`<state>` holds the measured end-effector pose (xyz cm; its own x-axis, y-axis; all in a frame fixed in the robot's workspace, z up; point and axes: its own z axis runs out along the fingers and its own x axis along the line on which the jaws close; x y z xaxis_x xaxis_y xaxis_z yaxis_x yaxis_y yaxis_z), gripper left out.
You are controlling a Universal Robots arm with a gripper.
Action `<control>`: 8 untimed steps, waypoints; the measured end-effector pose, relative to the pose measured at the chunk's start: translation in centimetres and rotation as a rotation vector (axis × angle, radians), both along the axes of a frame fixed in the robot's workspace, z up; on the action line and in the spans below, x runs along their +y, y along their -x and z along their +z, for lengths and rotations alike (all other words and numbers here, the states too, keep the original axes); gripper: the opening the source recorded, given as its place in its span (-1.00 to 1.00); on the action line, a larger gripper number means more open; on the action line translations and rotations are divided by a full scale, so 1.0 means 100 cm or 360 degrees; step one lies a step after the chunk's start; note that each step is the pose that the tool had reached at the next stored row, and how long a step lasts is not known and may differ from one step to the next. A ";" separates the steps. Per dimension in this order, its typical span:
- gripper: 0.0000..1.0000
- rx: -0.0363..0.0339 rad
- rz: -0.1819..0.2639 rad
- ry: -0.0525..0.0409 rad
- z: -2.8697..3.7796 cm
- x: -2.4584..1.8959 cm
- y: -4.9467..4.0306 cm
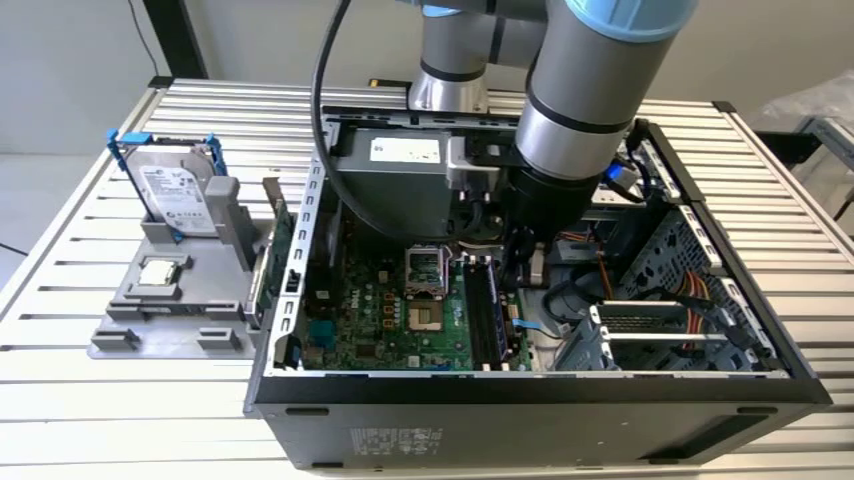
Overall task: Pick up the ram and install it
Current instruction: 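Press down the ram until it locks into place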
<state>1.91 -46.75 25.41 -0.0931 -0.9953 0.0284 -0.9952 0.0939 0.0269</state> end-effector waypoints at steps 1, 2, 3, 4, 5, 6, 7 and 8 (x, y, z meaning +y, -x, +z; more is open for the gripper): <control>-1.00 0.0000 0.0000 0.0000 -0.0012 0.0000 0.0000; -1.00 0.0000 0.0000 0.0000 -0.0019 -0.0001 0.0000; -1.00 0.0000 0.0000 0.0001 -0.0023 -0.0005 0.0000; -1.00 0.0001 0.0000 0.0000 -0.0030 -0.0008 0.0000; -1.00 0.0002 0.0000 0.0000 -0.0039 -0.0010 0.0000; -1.00 0.0005 0.0000 -0.0001 -0.0050 -0.0010 0.0000; -1.00 0.0008 0.0000 -0.0001 -0.0063 -0.0010 0.0000; -1.00 0.0012 0.0000 0.0000 -0.0073 -0.0011 0.0000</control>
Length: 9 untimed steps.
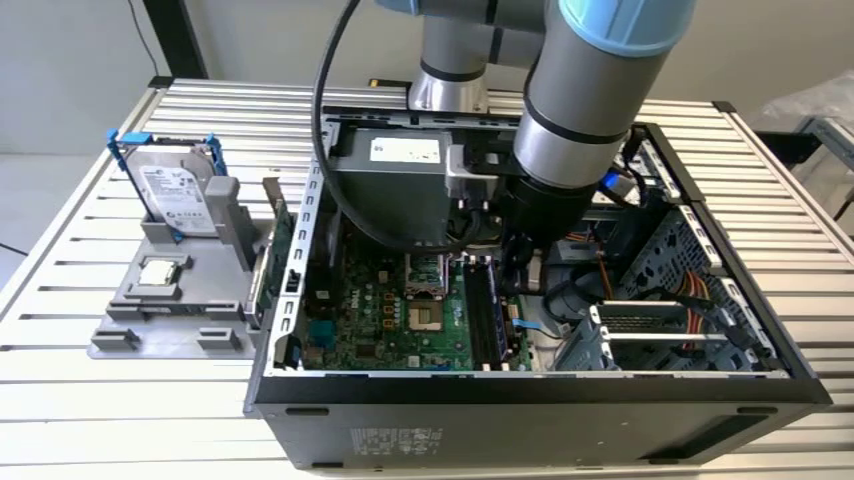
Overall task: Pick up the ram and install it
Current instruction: 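Press down the ram until it locks into place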
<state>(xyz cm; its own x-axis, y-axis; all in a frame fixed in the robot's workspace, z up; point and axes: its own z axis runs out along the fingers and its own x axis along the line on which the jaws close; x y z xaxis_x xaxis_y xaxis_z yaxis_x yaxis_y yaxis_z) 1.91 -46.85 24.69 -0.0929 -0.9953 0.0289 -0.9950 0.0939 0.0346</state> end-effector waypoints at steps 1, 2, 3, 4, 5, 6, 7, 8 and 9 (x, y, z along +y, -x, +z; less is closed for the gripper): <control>-1.00 0.0003 0.0000 0.0000 -0.0012 -0.0001 0.0000; -1.00 0.0004 0.0000 0.0000 -0.0030 -0.0001 0.0001; -1.00 0.0005 0.0000 0.0000 -0.0048 -0.0001 0.0000; -1.00 0.0005 0.0001 0.0000 -0.0065 -0.0001 -0.0002; -1.00 0.0006 0.0001 0.0000 -0.0081 -0.0001 -0.0004; -1.00 0.0006 0.0002 0.0000 -0.0092 -0.0001 -0.0006; -1.00 0.0006 0.0003 0.0000 -0.0101 -0.0001 -0.0010; -1.00 0.0006 0.0004 0.0000 -0.0111 -0.0001 -0.0014; -1.00 0.0006 0.0005 0.0000 -0.0121 -0.0001 -0.0019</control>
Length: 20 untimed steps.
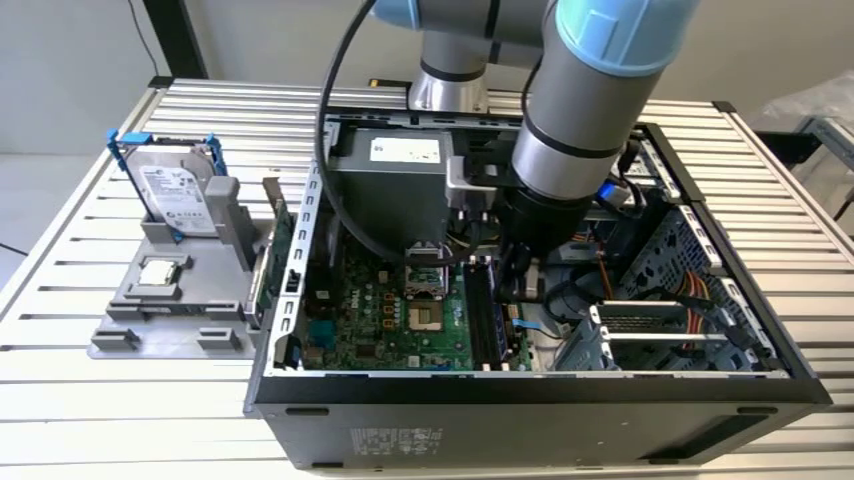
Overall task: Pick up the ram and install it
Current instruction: 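Press down the ram until it locks into place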
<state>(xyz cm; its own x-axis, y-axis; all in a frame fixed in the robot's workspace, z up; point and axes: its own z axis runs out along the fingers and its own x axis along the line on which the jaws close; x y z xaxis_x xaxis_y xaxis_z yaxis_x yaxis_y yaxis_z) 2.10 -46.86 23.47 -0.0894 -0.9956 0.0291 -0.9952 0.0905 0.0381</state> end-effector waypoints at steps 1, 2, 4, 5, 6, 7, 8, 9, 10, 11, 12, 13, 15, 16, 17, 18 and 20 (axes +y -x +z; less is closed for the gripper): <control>-1.00 0.0000 0.0002 0.0000 -0.0013 0.0000 -0.0005; -1.00 0.0000 0.0003 0.0000 -0.0030 0.0000 -0.0009; -1.00 0.0000 0.0005 0.0000 -0.0065 0.0000 -0.0022; -1.00 0.0000 0.0006 0.0000 -0.0082 0.0000 -0.0029; -1.00 0.0000 0.0007 0.0000 -0.0098 0.0000 -0.0033; -1.00 0.0000 0.0007 0.0001 -0.0108 -0.0001 -0.0036; -1.00 0.0001 0.0007 0.0002 -0.0116 -0.0001 -0.0038; -1.00 0.0001 0.0008 0.0002 -0.0124 -0.0002 -0.0039; -1.00 0.0000 0.0008 0.0002 -0.0133 -0.0002 -0.0040; -1.00 0.0000 0.0008 0.0002 -0.0136 -0.0002 -0.0041; -1.00 0.0000 0.0008 0.0001 -0.0137 -0.0001 -0.0041; -1.00 0.0000 0.0008 0.0001 -0.0138 -0.0001 -0.0041; -1.00 0.0000 0.0008 0.0000 -0.0139 0.0000 -0.0041; -1.00 0.0000 0.0008 0.0000 -0.0140 -0.0001 -0.0041; -1.00 0.0000 0.0008 0.0001 -0.0144 -0.0001 -0.0041; -1.00 0.0000 0.0008 0.0000 -0.0153 0.0000 -0.0041; -1.00 0.0001 0.0008 0.0002 -0.0176 -0.0001 -0.0041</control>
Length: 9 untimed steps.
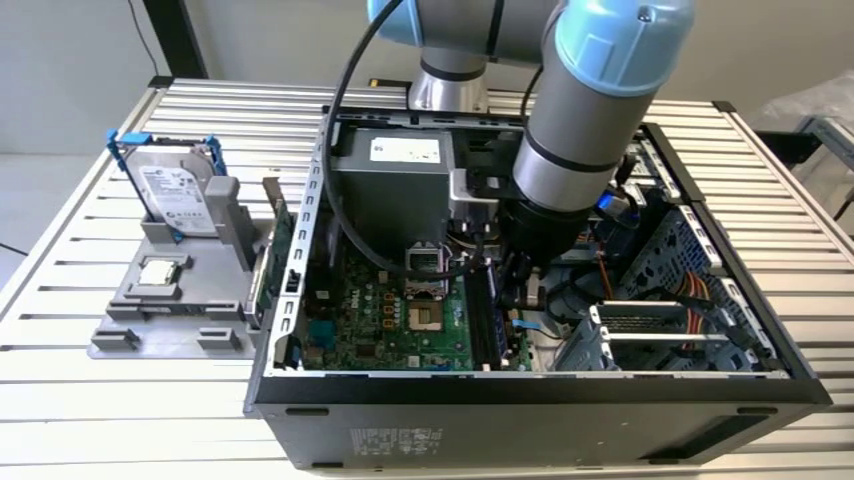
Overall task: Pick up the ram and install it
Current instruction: 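Press down the ram until it locks into place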
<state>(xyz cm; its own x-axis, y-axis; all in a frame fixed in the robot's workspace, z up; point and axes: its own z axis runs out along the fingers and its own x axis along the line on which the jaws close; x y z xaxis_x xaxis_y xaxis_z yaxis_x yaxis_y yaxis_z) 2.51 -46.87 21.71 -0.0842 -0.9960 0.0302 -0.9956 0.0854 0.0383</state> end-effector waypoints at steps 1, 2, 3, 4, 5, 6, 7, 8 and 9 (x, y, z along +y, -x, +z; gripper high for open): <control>-1.00 0.0000 0.0000 0.0002 -0.0005 0.0000 0.0000; -1.00 0.0000 0.0000 0.0002 -0.0004 0.0001 0.0000; -1.00 0.0000 0.0000 0.0003 -0.0003 0.0001 0.0000; -1.00 0.0000 0.0000 0.0002 0.0006 0.0002 0.0000; -1.00 0.0000 0.0000 -0.0001 0.0019 0.0002 0.0000; -1.00 -0.0001 0.0000 -0.0005 0.0047 0.0004 -0.0001; -1.00 -0.0001 0.0000 -0.0006 0.0082 0.0005 -0.0002; -1.00 0.0000 0.0000 -0.0003 0.0133 0.0002 -0.0002; -1.00 0.0001 0.0000 -0.0002 0.0175 0.0001 -0.0003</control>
